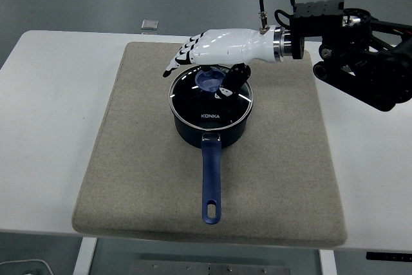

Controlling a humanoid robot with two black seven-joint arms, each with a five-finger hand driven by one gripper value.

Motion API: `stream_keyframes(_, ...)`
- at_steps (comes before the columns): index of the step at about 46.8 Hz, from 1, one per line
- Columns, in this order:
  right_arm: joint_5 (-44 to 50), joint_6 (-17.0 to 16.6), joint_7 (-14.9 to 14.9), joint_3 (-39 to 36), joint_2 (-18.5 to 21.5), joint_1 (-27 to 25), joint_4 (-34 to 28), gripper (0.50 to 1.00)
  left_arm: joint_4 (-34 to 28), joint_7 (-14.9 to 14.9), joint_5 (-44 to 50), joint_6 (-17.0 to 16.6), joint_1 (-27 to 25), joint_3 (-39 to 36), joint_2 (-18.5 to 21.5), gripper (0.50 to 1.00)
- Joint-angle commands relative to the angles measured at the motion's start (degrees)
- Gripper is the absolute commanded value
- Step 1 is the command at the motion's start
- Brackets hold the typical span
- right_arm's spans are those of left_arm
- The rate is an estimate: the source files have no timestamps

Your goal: Lift the pot lid and place it to the right of the pot.

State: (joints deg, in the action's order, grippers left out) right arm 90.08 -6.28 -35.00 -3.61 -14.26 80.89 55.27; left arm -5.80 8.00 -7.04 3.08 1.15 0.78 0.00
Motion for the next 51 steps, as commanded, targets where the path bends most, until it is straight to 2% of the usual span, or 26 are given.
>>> stream_keyframes(1, 0.0, 0.9, 0.0, 1.0, 0.0, 0.0, -0.1, 0.901, 0.0, 0.0, 0.0, 0.0, 0.0, 0.0, 0.0, 1.000)
stream_keyframes(15, 2.8, 3.6, 0.0, 3.5, -0.1, 0.1, -1.5, 0.901, 0.0, 0.0, 0.0, 0.0, 0.0, -0.1, 0.0, 1.000)
stream_keyframes(51, 4.8, 4.1, 0.0, 4.1, 0.3, 0.2, -3.1, 0.899, 0.0, 0.0, 0.0, 0.0, 0.0, 0.0, 0.0, 1.000)
